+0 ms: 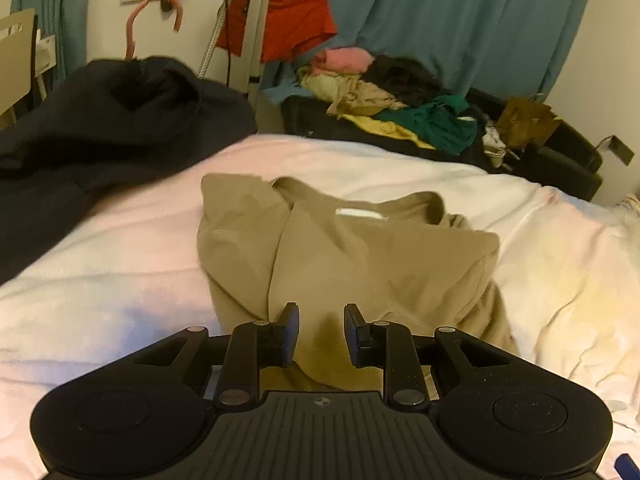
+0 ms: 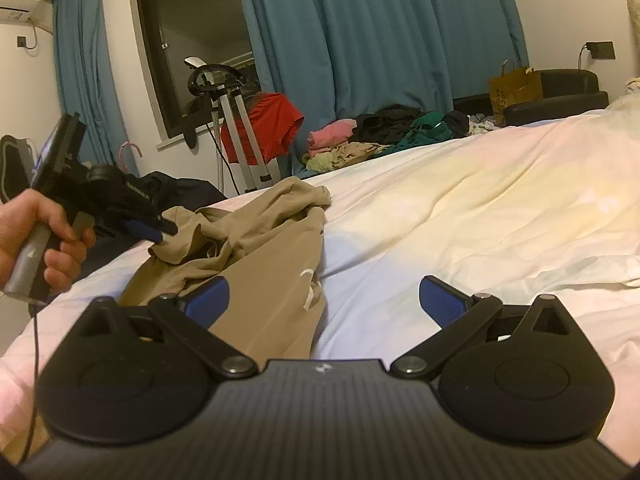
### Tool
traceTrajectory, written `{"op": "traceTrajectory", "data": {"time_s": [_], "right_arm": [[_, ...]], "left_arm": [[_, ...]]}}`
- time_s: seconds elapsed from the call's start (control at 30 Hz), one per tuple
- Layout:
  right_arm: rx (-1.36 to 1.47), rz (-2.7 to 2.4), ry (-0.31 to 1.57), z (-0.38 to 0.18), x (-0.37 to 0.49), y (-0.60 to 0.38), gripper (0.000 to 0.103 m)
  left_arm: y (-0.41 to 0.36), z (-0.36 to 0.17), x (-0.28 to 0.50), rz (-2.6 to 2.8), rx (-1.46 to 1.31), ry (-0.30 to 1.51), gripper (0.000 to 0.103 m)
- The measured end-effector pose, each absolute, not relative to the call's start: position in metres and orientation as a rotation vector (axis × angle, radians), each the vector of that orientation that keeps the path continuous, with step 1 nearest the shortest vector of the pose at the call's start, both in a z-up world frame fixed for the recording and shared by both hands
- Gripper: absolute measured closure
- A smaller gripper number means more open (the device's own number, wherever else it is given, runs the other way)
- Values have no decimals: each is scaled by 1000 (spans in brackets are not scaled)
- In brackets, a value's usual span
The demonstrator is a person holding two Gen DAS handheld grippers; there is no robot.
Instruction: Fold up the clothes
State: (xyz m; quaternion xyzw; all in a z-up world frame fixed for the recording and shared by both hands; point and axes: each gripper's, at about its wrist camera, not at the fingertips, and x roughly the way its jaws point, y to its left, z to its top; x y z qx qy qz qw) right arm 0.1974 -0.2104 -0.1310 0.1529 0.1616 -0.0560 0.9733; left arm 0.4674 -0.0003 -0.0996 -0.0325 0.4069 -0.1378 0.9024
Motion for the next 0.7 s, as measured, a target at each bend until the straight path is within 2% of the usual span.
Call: {"op": "traceTrajectory", "data": {"time_s": [0.07,0.13,0.17,0.23,0.33,0.4,0.43,0.5,0.7], "right_arm": [[310,-110,329,-131,197,-211,0],[309,-106,333,-131,197,-211,0],[308,-104,335,-131,198,-211,0],[308,-98,338,-132,198,-211,0],[307,-94,342,-133,200,-210,0],[307,-91,345,-133,201,-209,0],[306,-90,347,-134,202,-209,0],[306,-90,349,-134,201,-209,0],[318,-85,353,-135,201,-209,0]], "left_arm": [[2,-104,469,-257,-63,846,72],[4,-107,469,-226,-58,840,61],[6,-107,469,-208,-56,835,52],[9,-107,469,-194,-55,830,50],[10,-108,469,-215,-46,837,59],[7,-108,469,-233,-30,837,72],[5,-109,469,-238,-25,843,74],[1,-110,470,-247,-16,853,97],[-14,-85,469,-293,31,789,100]]}}
